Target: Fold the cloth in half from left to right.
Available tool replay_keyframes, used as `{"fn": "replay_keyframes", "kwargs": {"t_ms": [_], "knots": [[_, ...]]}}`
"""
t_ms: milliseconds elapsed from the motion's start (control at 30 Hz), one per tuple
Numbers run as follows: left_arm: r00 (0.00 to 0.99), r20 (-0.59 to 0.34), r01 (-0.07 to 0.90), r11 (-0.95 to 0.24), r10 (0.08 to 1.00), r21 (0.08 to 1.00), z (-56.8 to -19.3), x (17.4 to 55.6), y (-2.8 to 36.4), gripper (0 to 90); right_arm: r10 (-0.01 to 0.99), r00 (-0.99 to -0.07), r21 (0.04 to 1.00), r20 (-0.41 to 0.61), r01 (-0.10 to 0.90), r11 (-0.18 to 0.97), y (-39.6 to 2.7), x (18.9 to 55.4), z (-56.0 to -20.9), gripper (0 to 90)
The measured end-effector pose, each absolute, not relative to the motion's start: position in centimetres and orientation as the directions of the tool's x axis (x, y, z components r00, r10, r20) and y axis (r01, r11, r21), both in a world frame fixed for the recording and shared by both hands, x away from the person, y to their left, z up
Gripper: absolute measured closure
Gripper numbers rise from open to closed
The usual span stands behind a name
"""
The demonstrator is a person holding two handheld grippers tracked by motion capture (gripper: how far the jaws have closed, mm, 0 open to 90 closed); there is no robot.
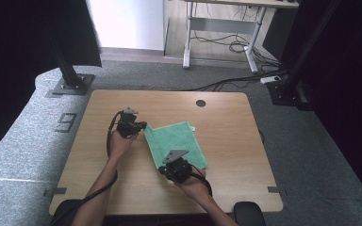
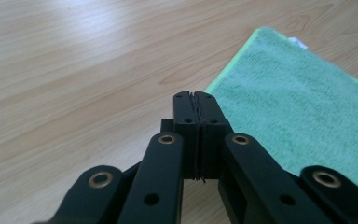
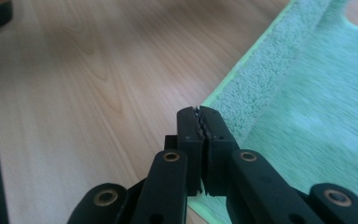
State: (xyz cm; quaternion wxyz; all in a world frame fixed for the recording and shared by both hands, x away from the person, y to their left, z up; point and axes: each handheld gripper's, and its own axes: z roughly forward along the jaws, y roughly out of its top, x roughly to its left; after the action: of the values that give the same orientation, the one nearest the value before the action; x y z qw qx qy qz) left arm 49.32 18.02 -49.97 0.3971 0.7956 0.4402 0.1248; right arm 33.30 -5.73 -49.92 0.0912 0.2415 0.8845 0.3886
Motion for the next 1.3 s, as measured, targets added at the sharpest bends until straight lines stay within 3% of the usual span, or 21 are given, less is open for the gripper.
{"fn": "replay_keyframes", "kwargs": {"t_ms": [833,1300], "knots": [[0.665,-0.065,0.522,-0.401,0.744,0.753,-48.7,52.4,8.8,88.3,0.627,-0.779,0.753,0.031,0.430,0.498,-13.6,34.3,-49.4,86.6],[0.682,-0.057,0.529,-0.438,0.729,0.727,-49.6,53.9,5.8,88.1,0.676,-0.735,0.742,0.049,0.480,0.468,-15.9,35.1,-50.1,86.6]]}}
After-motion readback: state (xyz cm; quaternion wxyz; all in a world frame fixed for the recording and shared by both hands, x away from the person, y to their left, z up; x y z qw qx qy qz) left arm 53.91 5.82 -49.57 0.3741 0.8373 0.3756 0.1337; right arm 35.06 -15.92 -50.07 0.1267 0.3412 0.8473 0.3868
